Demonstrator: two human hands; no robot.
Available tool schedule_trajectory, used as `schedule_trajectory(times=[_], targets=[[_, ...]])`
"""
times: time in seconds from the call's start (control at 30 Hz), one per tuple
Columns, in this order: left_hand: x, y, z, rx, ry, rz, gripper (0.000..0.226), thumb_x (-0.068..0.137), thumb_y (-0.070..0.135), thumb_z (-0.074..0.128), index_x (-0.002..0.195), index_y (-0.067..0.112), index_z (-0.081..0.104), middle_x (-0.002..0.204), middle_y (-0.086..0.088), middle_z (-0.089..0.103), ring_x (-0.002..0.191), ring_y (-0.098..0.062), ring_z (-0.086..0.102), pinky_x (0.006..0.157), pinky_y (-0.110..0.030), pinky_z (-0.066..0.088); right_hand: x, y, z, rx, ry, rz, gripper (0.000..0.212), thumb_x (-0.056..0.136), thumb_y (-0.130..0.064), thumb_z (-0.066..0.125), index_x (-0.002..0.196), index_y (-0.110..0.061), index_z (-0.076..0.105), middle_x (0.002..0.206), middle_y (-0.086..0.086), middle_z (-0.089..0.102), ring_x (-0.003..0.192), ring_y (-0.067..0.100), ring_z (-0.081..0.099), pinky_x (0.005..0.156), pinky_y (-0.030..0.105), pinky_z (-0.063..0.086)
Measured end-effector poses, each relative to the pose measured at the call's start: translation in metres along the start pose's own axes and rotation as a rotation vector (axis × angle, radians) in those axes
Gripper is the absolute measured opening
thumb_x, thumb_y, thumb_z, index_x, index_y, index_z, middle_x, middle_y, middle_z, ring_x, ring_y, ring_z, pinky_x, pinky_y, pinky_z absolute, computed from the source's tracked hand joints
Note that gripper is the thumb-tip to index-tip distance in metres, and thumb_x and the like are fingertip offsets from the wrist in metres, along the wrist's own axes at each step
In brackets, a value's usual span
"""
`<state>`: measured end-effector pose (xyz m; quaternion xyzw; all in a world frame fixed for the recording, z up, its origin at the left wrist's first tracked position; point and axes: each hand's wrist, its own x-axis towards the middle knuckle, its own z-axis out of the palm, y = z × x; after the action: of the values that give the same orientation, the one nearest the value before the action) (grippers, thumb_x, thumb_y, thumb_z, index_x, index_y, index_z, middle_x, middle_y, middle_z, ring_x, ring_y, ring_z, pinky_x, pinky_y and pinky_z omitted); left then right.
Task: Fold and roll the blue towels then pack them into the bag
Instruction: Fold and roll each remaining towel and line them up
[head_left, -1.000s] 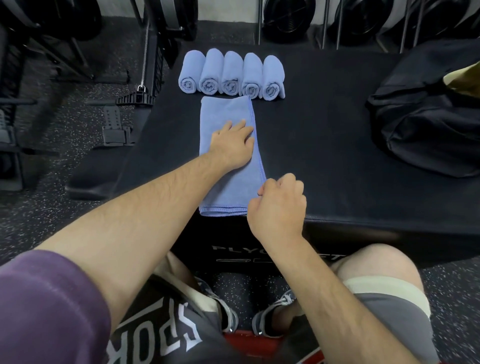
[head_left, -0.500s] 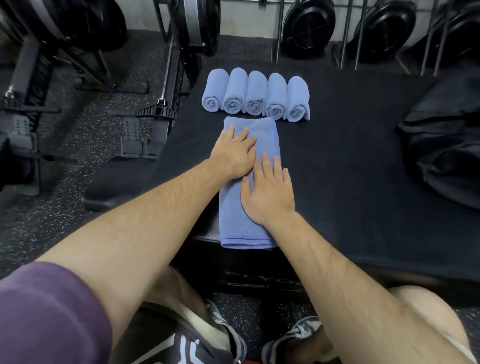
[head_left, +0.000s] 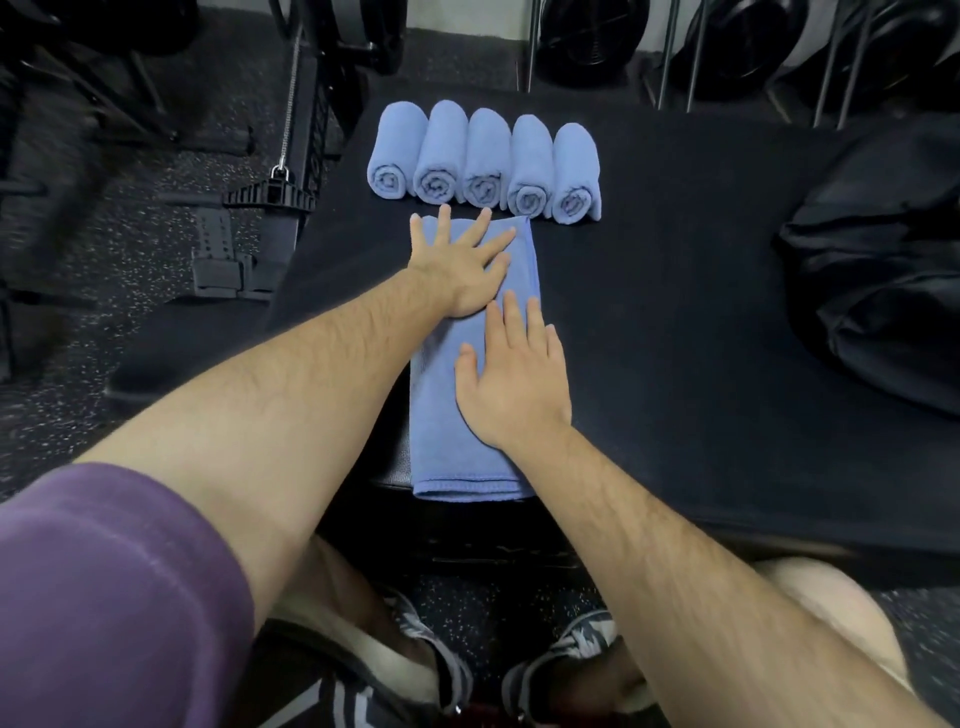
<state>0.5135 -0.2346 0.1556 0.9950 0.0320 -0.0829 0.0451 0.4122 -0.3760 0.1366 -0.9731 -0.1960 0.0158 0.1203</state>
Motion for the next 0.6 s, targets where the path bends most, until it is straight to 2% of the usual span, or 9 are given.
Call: schedule_trajectory(times=[0.17,0.37,0.47,0.6], targets=[[-0.048,-0.002,0.015,-0.157,0.065,0.051,0.054,0.110,0.039,0.014,0.163,0.028,0.011,0.171,0.005,-0.002,0.157,-0.018,-0.008,0.125,-0.048,-0.010,0.001,0.001,-0.002,0.012,-0.015,-0.008,0.068,0.104,-0.044,0.021,0.162,-0.011,0.013,0.171,0.008,0.005,0.157,0.027,-0.006,0.127,0.047,0.004],[-0.126,-0.001,0.030,-0.408,0.120,0.024,0.051,0.112,0.028,0.023,0.161,0.017,0.024,0.170,0.002,0.009,0.157,-0.019,-0.002,0.125,-0.045,0.000,0.001,0.005,-0.009,0.044,-0.085,-0.054,0.065,0.106,-0.042,0.021,0.163,-0.012,0.012,0.171,0.007,-0.002,0.157,0.026,-0.011,0.127,0.049,0.001],[-0.160,0.007,0.039,-0.380,0.144,0.032,0.052,0.111,0.030,0.024,0.161,0.015,0.024,0.170,0.000,0.010,0.157,-0.022,-0.002,0.126,-0.047,0.004,-0.009,0.015,-0.018,0.112,-0.128,-0.145,0.060,0.106,-0.040,0.030,0.161,-0.016,0.021,0.171,0.003,-0.002,0.156,0.024,-0.013,0.126,0.050,-0.002],[-0.191,0.016,0.050,-0.315,0.195,0.046,0.054,0.111,0.034,0.028,0.160,0.013,0.026,0.169,-0.003,0.014,0.157,-0.025,0.002,0.126,-0.050,0.010,-0.045,0.022,-0.020,0.043,-0.114,-0.197,0.057,0.108,-0.042,0.025,0.161,-0.022,0.023,0.171,-0.002,0.006,0.157,0.023,-0.006,0.126,0.049,-0.001]])
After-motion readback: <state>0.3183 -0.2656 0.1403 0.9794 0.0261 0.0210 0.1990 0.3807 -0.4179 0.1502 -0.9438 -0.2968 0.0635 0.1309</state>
